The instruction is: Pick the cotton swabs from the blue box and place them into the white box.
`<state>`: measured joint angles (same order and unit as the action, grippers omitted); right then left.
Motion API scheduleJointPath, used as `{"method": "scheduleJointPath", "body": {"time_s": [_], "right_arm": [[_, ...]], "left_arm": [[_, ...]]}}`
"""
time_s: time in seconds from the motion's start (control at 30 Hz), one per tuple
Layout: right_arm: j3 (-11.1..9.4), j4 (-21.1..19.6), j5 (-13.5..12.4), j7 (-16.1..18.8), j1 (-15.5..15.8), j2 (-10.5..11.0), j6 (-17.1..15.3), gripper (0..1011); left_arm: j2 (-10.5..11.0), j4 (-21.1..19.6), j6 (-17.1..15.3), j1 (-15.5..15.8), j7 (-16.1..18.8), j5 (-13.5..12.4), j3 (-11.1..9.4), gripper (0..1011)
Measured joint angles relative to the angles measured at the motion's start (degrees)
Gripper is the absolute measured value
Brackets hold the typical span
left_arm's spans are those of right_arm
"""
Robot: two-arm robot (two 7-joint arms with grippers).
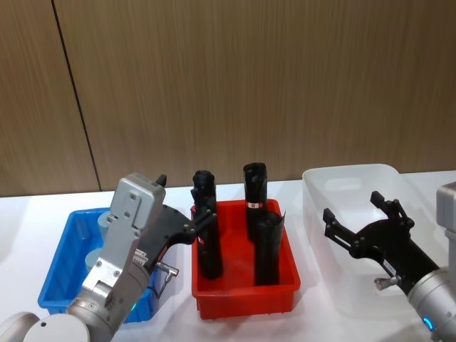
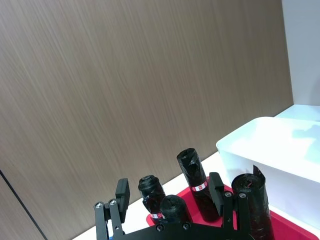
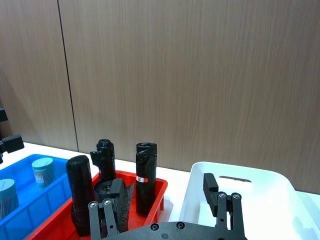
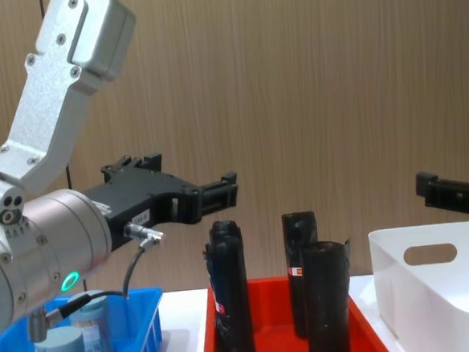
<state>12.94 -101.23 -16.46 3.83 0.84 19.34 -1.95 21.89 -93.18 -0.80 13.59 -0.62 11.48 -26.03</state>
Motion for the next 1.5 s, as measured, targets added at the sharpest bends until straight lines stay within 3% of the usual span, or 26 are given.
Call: {"method": "scheduleJointPath", "body": {"time_s": [1.13, 1.5], "right_arm": [[0.0, 0.0, 0.0, 0.0, 0.0, 0.0, 0.0, 1002], [0.0, 0.0, 0.0, 0.0, 0.0, 0.0, 0.0, 1002]], "left_arm": [[0.3, 0.2, -0.3, 0.0, -0.7, 0.0, 0.3, 1004], [1.5, 0.7, -1.6, -0.5, -2.0, 1.9, 1.5, 1004]]}}
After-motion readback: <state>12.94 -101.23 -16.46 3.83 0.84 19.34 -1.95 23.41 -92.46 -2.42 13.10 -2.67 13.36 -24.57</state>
